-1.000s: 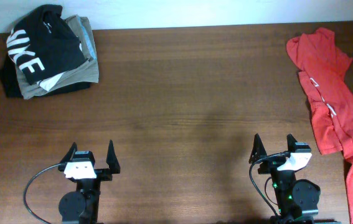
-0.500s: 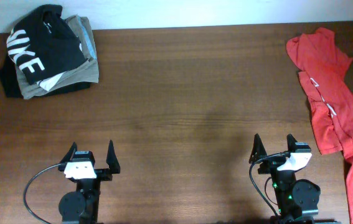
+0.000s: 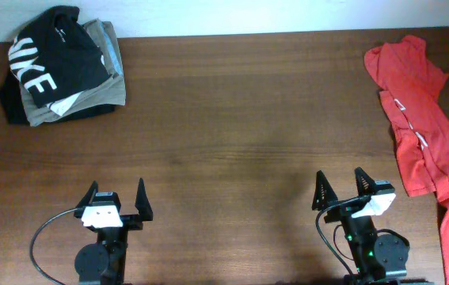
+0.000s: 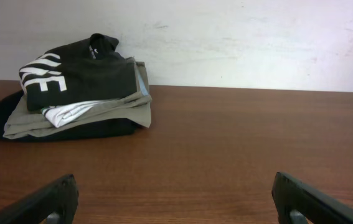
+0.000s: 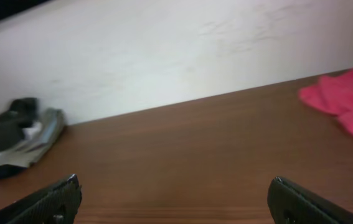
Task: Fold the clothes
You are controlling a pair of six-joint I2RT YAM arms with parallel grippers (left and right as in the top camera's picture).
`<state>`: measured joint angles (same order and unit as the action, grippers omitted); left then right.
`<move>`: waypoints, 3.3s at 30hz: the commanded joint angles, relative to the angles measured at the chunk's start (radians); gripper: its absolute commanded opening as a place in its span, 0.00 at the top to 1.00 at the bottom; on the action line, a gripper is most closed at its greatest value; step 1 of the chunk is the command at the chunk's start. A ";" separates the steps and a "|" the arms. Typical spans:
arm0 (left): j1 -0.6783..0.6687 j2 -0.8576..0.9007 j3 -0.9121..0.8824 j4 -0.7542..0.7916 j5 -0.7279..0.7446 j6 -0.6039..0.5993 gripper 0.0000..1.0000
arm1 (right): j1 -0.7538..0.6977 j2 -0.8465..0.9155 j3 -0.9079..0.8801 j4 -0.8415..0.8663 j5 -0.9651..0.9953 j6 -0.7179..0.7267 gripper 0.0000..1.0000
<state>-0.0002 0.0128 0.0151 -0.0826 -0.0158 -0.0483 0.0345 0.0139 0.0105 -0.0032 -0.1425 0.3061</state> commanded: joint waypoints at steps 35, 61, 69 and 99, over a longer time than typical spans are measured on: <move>0.006 -0.007 -0.006 -0.001 0.000 0.011 0.01 | -0.301 1.716 1.613 -0.639 0.260 -0.195 0.01; 0.006 -0.007 -0.006 -0.001 0.000 0.012 0.01 | -0.593 1.823 1.183 -0.767 0.162 -0.140 0.00; 0.006 -0.007 -0.006 -0.001 0.000 0.011 0.01 | -0.593 1.904 1.165 -0.721 0.153 -0.156 0.17; 0.006 -0.007 -0.006 -0.001 0.000 0.012 0.01 | 0.232 1.403 1.154 -0.322 -0.424 0.177 0.96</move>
<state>-0.0002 0.0105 0.0147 -0.0818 -0.0154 -0.0483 0.1062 1.3750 1.1549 -0.3988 -0.5369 0.3634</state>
